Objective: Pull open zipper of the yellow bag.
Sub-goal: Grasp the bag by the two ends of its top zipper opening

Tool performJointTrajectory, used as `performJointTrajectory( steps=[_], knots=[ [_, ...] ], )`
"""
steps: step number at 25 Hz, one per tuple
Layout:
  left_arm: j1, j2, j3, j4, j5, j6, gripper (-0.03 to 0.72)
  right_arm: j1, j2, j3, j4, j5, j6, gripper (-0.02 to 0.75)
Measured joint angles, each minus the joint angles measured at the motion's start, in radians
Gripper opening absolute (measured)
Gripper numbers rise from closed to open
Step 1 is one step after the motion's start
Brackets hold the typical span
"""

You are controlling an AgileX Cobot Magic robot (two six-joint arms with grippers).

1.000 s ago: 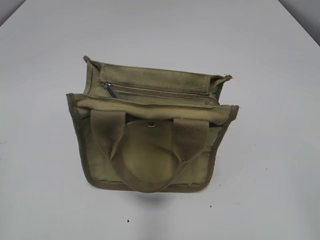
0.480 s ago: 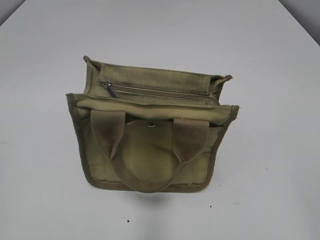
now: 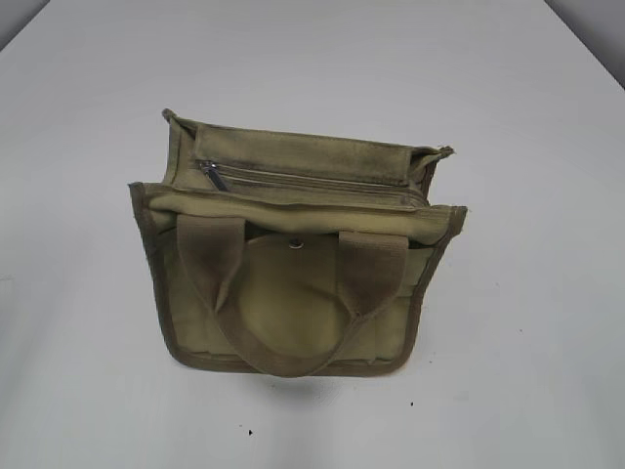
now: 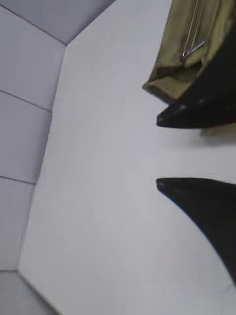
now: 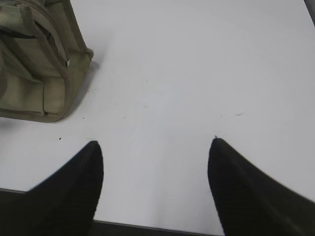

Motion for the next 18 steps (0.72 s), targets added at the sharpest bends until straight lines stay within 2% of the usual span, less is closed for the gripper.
performJointTrajectory(
  steps=[1,3,6,8,12,14,18],
  knots=[
    [0.000,0.075,-0.013,-0.099,-0.005,0.043,0.274,0.000,0.000,0.000,0.000,0.000,0.000,0.521],
    [-0.002,0.220,-0.054,-0.282,0.033,0.222,0.298,0.000,0.000,0.000,0.000,0.000,0.000,0.521],
    [-0.011,0.483,-0.166,-0.550,0.181,0.438,0.333,0.000,0.000,0.000,0.000,0.000,0.000,0.521],
    [-0.027,0.645,-0.258,-0.635,0.282,0.489,0.345,0.000,0.000,0.000,0.000,0.000,0.000,0.521],
    [-0.103,0.926,-0.430,-0.654,0.421,0.515,0.351,0.000,0.000,0.000,0.000,0.000,0.000,0.521],
    [-0.148,1.039,-0.493,-0.636,0.438,0.511,0.351,0.000,0.000,0.000,0.000,0.000,0.000,0.521],
    [-0.193,1.227,-0.576,-0.599,0.443,0.472,0.351,0.000,0.017,0.000,0.008,0.000,0.000,0.521]
  ],
)
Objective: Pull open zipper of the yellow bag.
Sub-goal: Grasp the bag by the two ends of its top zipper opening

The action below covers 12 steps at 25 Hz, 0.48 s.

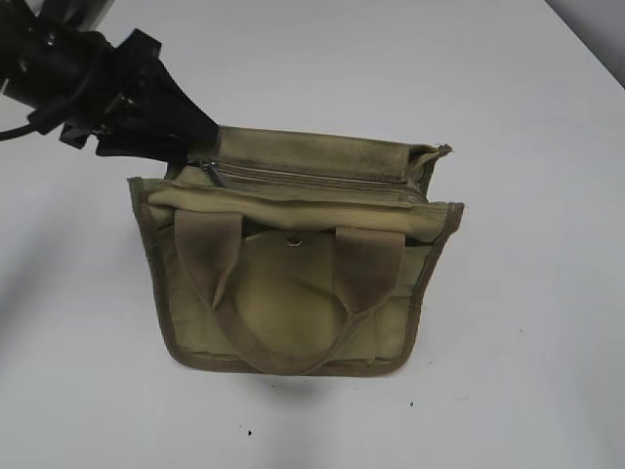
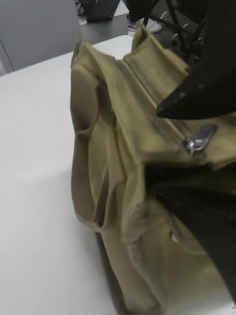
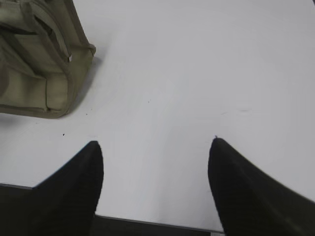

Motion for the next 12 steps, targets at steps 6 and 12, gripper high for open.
performJointTrajectory(
  steps=[6,12],
  knots=[
    [-0.006,0.110,-0.047,-0.003,-0.040,-0.010,0.351,0.000,0.130,0.000,0.078,-0.005,-0.053,0.521],
    [-0.018,0.118,-0.059,-0.097,-0.051,-0.011,0.220,0.000,0.366,-0.049,0.269,-0.109,-0.247,0.521]
  ],
)
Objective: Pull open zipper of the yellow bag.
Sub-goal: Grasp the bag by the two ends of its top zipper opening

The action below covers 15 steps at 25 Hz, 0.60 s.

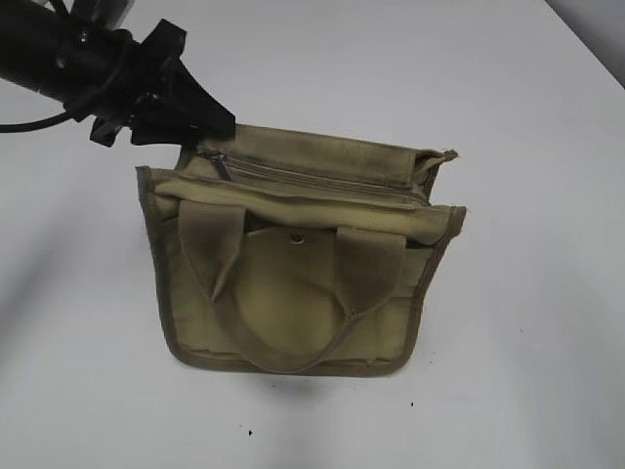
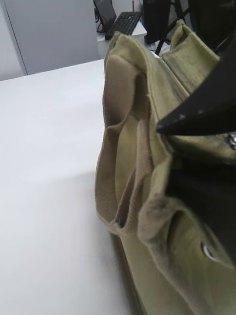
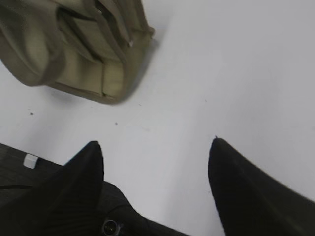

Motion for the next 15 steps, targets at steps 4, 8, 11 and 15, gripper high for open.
performJointTrajectory(
  steps=[4,8,11,15],
  knots=[
    [-0.044,0.000,-0.001,0.021,-0.015,0.000,0.066,0.001,0.208,-0.063,0.199,-0.075,-0.200,0.521],
    [-0.067,0.000,-0.001,0.023,-0.038,0.000,0.034,0.001,0.436,-0.178,0.395,-0.088,-0.424,0.474],
    [-0.067,0.000,-0.001,0.023,-0.031,0.000,0.034,0.001,0.603,-0.283,0.513,-0.052,-0.563,0.397],
    [-0.067,-0.010,-0.001,-0.003,-0.021,0.000,0.034,0.040,0.780,-0.438,0.579,0.010,-0.637,0.354]
  ],
)
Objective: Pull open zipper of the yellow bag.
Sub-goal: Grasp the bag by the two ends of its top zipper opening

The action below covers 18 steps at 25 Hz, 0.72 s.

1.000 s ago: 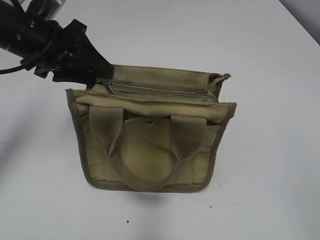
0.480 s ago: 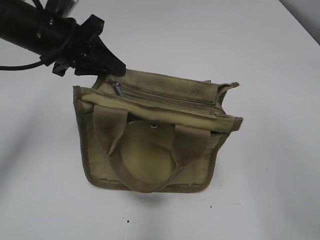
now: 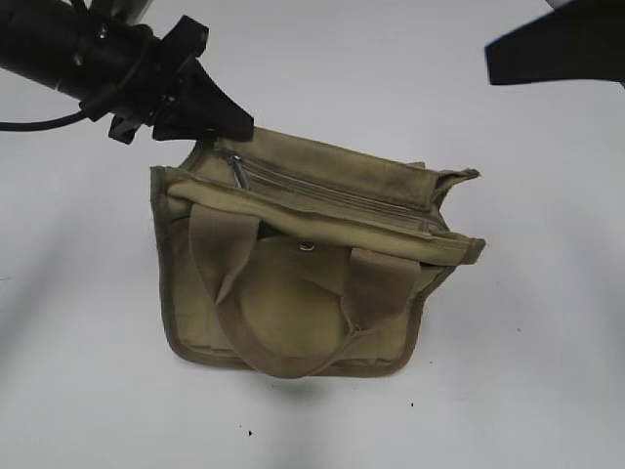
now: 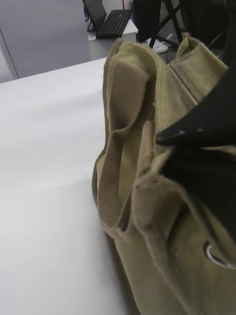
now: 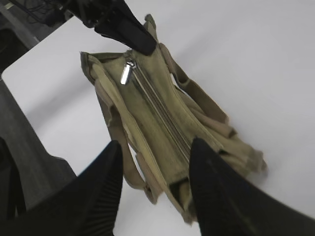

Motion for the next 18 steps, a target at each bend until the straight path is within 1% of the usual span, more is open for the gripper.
performJointTrajectory(
  steps=[2,5,7,12,15,18],
  knots=[
    [-0.001,-0.014,0.000,-0.009,0.013,0.000,0.034,0.064,0.073,-0.074,0.006,0.004,-0.014,0.351],
    [-0.002,-0.030,0.000,-0.008,0.023,0.000,0.034,0.206,0.181,-0.167,0.007,-0.009,-0.024,0.351],
    [-0.002,-0.043,0.001,-0.005,0.033,-0.001,0.034,0.297,0.242,-0.216,-0.004,-0.050,-0.025,0.351],
    [-0.002,-0.071,0.001,0.008,0.068,-0.007,0.034,0.496,0.385,-0.278,-0.109,-0.193,-0.025,0.351],
    [-0.003,-0.072,0.001,0.010,0.079,-0.010,0.034,0.562,0.449,-0.277,-0.168,-0.286,-0.019,0.351],
    [-0.003,-0.072,0.001,0.010,0.091,-0.011,0.034,0.584,0.490,-0.277,-0.201,-0.354,0.020,0.350]
  ],
)
